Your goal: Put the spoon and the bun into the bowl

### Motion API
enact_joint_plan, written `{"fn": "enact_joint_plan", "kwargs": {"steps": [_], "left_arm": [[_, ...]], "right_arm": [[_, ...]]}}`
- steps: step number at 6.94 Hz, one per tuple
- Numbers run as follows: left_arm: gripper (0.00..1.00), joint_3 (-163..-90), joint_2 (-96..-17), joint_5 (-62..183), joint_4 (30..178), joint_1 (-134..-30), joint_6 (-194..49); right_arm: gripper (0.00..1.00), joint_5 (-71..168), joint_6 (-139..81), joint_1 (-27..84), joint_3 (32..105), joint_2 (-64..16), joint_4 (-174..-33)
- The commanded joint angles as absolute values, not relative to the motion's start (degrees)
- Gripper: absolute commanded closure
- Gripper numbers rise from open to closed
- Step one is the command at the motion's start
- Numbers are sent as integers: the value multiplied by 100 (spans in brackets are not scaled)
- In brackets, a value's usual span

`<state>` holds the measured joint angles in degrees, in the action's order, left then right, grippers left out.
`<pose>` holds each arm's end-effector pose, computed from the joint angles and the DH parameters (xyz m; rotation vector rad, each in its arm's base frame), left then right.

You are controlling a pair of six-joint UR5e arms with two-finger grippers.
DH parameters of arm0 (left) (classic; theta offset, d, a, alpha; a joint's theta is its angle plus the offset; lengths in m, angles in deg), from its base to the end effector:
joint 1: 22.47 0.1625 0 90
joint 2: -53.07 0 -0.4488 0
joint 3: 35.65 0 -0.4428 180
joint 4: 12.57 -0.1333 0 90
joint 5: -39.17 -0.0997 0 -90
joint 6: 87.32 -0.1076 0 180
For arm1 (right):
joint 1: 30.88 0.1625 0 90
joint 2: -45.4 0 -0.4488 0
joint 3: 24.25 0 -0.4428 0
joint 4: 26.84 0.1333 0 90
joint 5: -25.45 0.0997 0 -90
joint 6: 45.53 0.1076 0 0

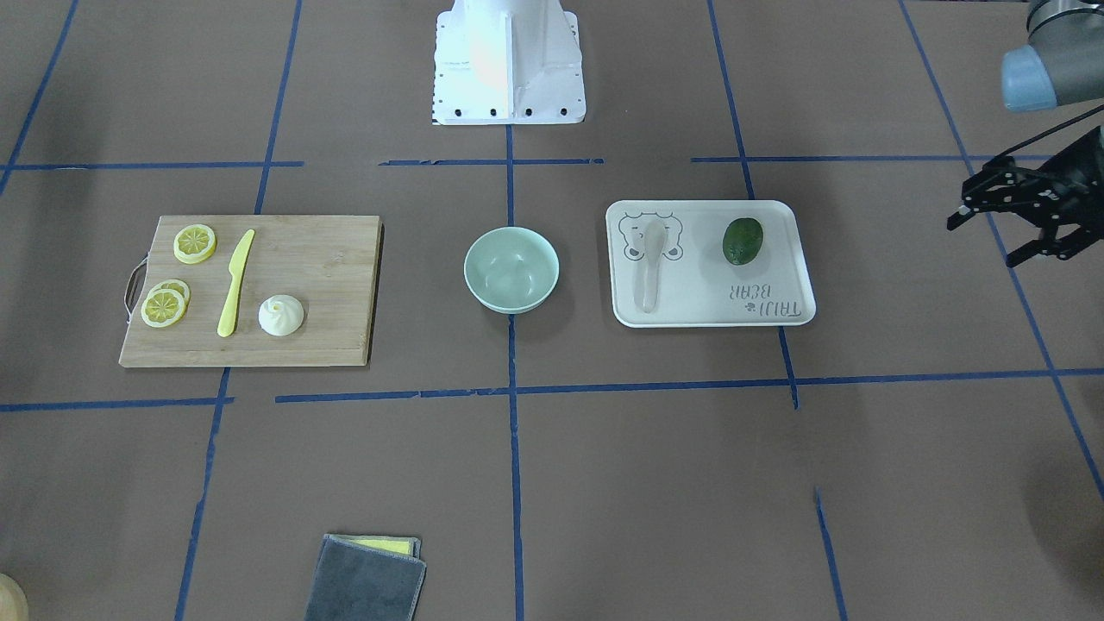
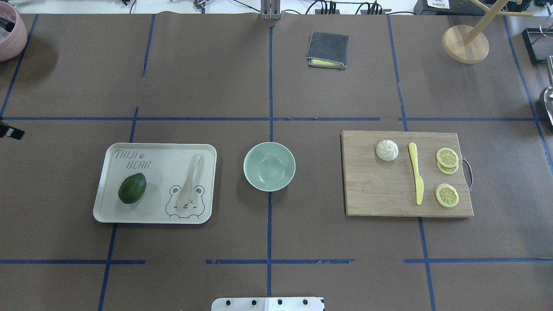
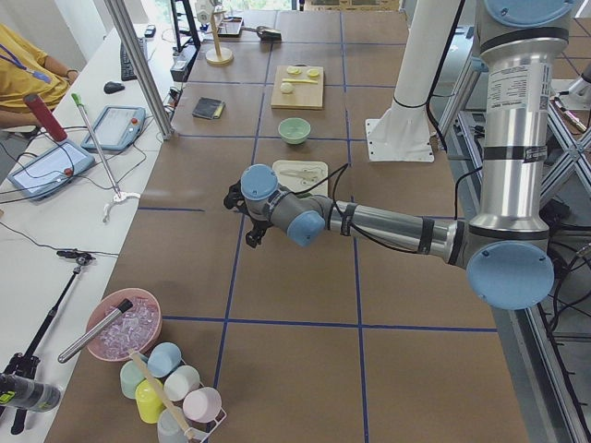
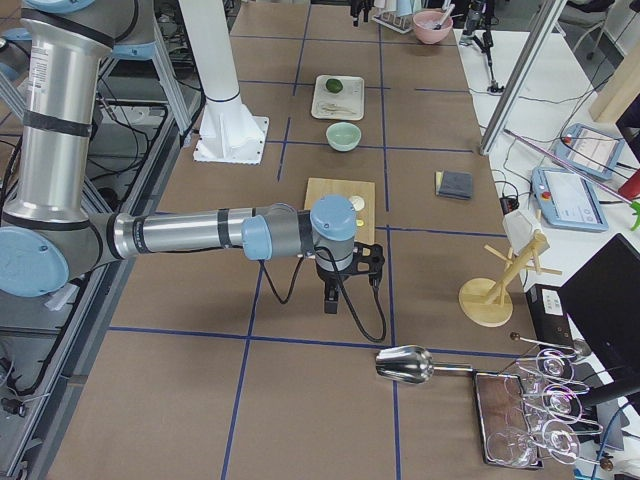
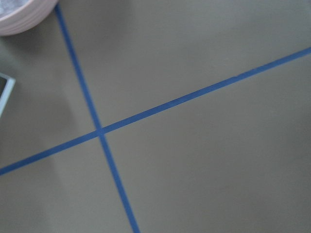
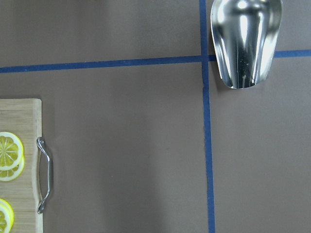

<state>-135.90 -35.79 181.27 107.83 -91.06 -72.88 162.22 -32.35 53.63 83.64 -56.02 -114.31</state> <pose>0.1547 -0.5272 0.5287 0.3425 1.0308 0.4226 0.0105 -0.4643 0.6097 0.0142 -0.8278 0.0624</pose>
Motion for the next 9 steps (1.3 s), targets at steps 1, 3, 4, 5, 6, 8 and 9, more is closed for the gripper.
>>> {"fn": "enact_joint_plan", "kwargs": {"steps": [1,3,4,5,6,8,9], "left_arm": [[0,-13768,-3929,17386,11592,-8053,-5658],[1,-13875,-4288,16498,11558,-7358,-5028],[1,-13770,-4639,16416,11418,-6997,-4579],[1,-13778,-4999,15997,10990,-6645,-4122],[1,-13804,-5360,15454,10386,-6303,-3979],[5,-13560,-5644,15238,10055,-5993,-3959],[14,-13489,-5766,15220,10037,-5948,-3951]], "right_arm": [[0,16466,-3243,5219,8368,-5603,-11429],[0,16458,-3296,4981,8386,-5542,-11255],[0,16493,-3235,4972,8377,-5602,-10879],[0,16502,-3217,4972,8368,-5603,-10875],[0,16519,-3200,4972,8359,-5603,-10867],[0,16520,-3200,4954,8324,-5603,-10867],[0,16520,-3200,4946,8281,-5603,-10867]]}}
